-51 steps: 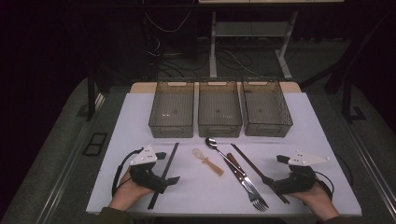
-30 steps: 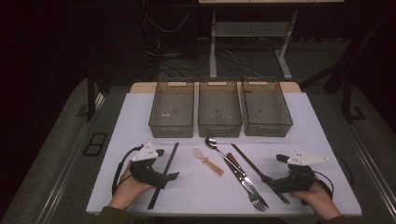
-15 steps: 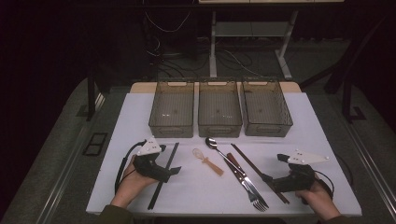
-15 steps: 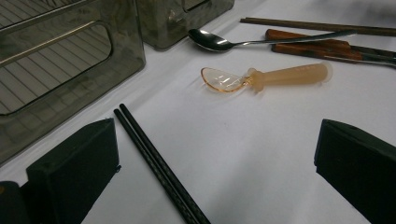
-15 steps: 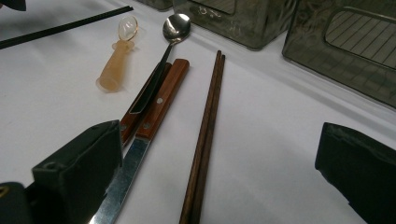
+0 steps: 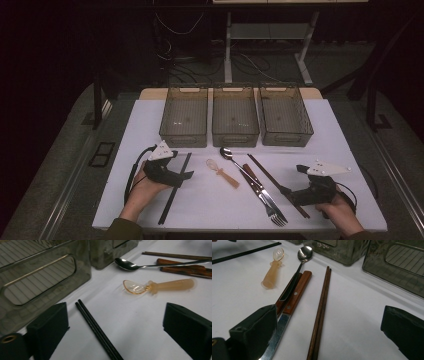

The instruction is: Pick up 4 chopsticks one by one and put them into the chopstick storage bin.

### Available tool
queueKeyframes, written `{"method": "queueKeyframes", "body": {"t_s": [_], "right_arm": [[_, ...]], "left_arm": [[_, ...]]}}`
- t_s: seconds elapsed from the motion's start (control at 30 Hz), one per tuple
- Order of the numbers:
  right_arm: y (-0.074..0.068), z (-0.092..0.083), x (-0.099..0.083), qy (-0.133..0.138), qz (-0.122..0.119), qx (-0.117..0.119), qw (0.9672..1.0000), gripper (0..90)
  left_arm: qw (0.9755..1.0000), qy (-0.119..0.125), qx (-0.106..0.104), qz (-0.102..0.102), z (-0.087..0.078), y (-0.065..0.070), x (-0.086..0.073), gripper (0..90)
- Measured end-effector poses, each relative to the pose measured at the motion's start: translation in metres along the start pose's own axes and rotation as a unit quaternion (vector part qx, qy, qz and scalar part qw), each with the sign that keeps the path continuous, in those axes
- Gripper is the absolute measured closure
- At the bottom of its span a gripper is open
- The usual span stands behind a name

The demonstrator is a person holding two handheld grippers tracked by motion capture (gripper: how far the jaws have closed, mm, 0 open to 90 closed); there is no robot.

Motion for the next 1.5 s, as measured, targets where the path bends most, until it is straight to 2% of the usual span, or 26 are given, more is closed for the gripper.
{"method": "queueKeyframes", "body": {"t_s": [0.03, 0.17, 0.23, 0.33, 0.43, 0.47, 0.53, 0.57, 0.67, 0.73, 0.77, 0.8, 0.93, 1.07, 1.5], "right_arm": [[0.0, 0.0, 0.0, -0.001, -0.001, 0.0, 1.0, 1.1], [0.001, 0.001, 0.0, -0.002, -0.001, -0.001, 1.0, 1.1], [0.001, 0.0, 0.0, -0.001, -0.002, -0.002, 1.0, 1.1], [0.001, 0.001, 0.0, -0.001, -0.002, -0.003, 1.0, 1.1], [0.001, 0.001, 0.0, -0.001, -0.002, -0.003, 1.0, 1.1], [0.001, 0.001, -0.001, -0.002, -0.001, -0.002, 1.0, 1.1], [0.0, 0.001, -0.001, -0.003, -0.003, -0.002, 1.0, 1.1], [0.0, 0.001, -0.001, -0.003, -0.003, -0.002, 1.0, 1.1], [0.0, 0.001, -0.001, -0.002, -0.003, -0.001, 1.0, 1.1], [0.0, 0.0, -0.001, -0.002, -0.002, -0.001, 1.0, 1.1], [0.0, 0.0, -0.001, -0.002, -0.002, -0.001, 1.0, 1.1], [0.0, 0.0, 0.0, -0.001, -0.003, 0.0, 1.0, 1.1], [0.0, 0.0, -0.001, -0.001, -0.002, -0.001, 1.0, 1.1], [0.001, -0.001, -0.001, 0.001, -0.004, -0.001, 1.0, 1.1], [0.0, -0.001, -0.001, -0.001, -0.009, -0.004, 0.9999, 1.1]], "left_arm": [[1.0, -0.002, 0.006, 0.001, 0.001, -0.001, 0.0, 14.5], [0.9998, -0.006, 0.017, 0.002, 0.004, -0.006, 0.003, 21.1], [0.9997, -0.011, 0.023, -0.003, 0.006, -0.01, 0.004, 29.7], [0.9992, -0.015, 0.034, -0.015, 0.013, -0.014, 0.006, 37.3], [0.999, -0.016, 0.035, -0.023, 0.017, -0.016, 0.007, 40.0], [0.9985, -0.019, 0.045, -0.026, 0.02, -0.018, 0.008, 43.1], [0.9982, -0.02, 0.05, -0.026, 0.022, -0.019, 0.009, 47.0], [0.9979, -0.028, 0.049, -0.031, 0.025, -0.02, 0.009, 48.7], [0.9976, -0.034, 0.051, -0.034, 0.029, -0.021, 0.01, 51.8], [0.997, -0.037, 0.06, -0.031, 0.033, -0.023, 0.011, 58.1], [0.9966, -0.038, 0.067, -0.031, 0.034, -0.025, 0.011, 58.1], [0.9964, -0.037, 0.066, -0.036, 0.037, -0.027, 0.013, 61.3], [0.9947, -0.051, 0.078, -0.042, 0.045, -0.032, 0.012, 66.5], [0.9941, -0.057, 0.084, -0.04, 0.048, -0.033, 0.011, 68.8], [0.9937, -0.07, 0.078, -0.041, 0.052, -0.032, 0.009, 75.6]]}}
Point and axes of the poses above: each handheld gripper's, and its own axes: z roughly forward along the jaws, x roughly out of its top, y roughly to its right, the point moved 7 cm from there along z, roughly forward along the jaws, and after that the axes turned 5 degrees about -y, right-handed, at the moved point
